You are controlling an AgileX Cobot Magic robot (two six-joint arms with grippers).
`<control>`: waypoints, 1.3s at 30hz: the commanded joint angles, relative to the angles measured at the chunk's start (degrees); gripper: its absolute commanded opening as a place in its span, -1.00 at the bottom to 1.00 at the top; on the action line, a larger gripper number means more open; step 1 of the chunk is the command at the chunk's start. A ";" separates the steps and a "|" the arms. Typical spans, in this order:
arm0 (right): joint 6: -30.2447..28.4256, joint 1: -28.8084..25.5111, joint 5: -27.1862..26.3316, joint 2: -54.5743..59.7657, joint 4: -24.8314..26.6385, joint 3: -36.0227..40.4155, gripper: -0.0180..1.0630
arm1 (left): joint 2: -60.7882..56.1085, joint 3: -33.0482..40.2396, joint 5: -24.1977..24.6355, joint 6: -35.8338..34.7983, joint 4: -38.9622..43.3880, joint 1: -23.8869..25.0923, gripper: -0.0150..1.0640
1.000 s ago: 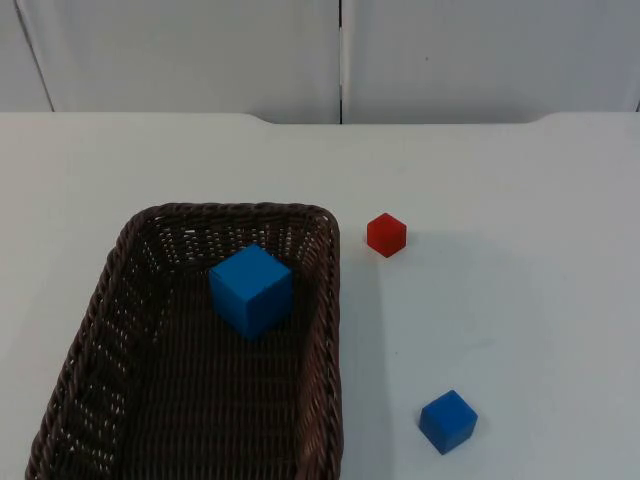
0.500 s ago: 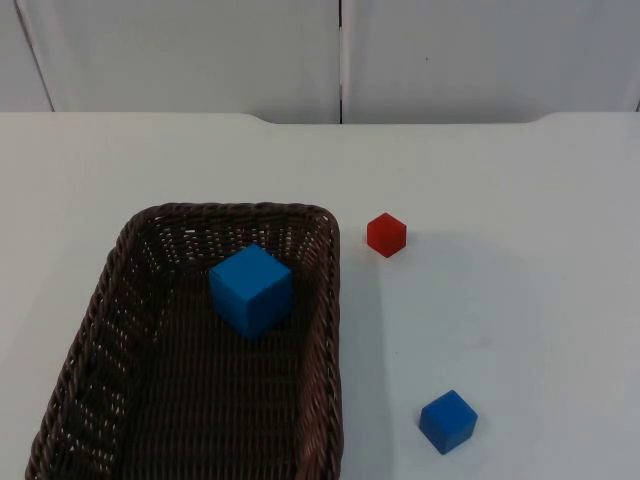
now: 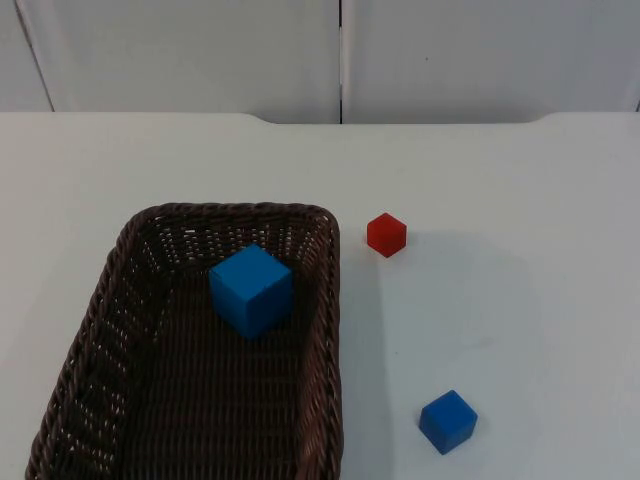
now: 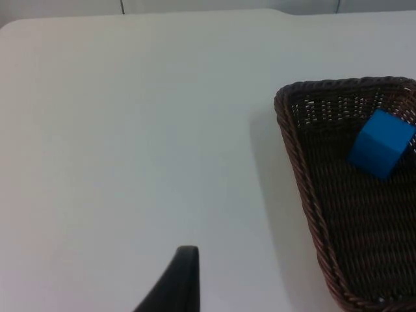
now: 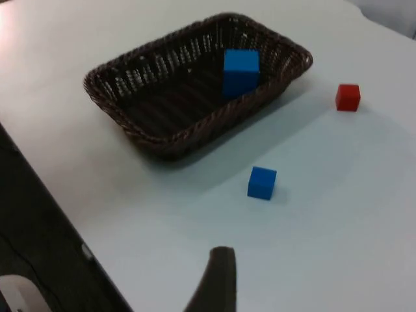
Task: Pick up the basket with the left hand and place the largest block into the basket with the right hand.
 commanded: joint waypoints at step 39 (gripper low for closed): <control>0.63 0.20 -1.36 -0.20 -0.71 0.67 0.98 | -0.25 0.27 -0.71 2.76 -2.15 -0.06 0.97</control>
